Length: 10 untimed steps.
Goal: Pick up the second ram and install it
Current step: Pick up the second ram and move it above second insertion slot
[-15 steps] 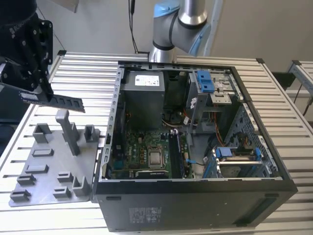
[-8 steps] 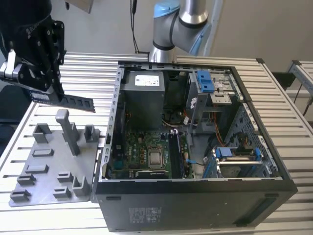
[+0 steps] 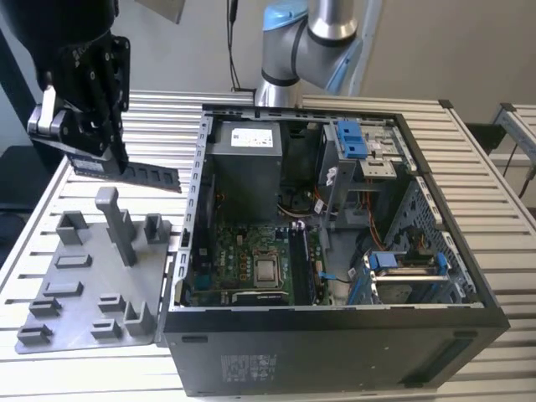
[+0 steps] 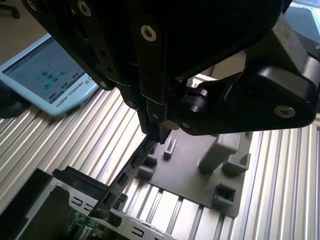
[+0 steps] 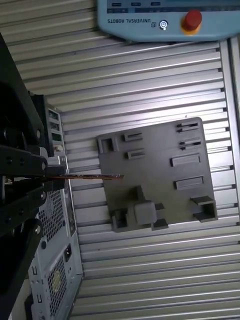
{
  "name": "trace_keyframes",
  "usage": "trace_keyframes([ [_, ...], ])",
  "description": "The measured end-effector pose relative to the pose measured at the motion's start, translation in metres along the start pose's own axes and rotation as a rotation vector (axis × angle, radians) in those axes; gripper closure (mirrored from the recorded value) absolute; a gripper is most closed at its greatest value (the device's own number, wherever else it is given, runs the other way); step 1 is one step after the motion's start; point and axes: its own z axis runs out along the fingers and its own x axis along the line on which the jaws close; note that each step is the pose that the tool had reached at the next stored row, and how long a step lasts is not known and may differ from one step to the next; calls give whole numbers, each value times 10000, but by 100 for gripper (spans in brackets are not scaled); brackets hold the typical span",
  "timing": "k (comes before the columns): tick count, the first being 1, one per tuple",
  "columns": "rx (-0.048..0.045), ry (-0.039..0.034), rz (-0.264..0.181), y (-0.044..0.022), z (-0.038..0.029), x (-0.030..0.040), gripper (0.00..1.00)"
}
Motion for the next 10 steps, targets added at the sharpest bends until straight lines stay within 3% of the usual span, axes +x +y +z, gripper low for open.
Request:
trace_keyframes([
  [10, 0, -1, 0, -260, -5, -41, 86],
])
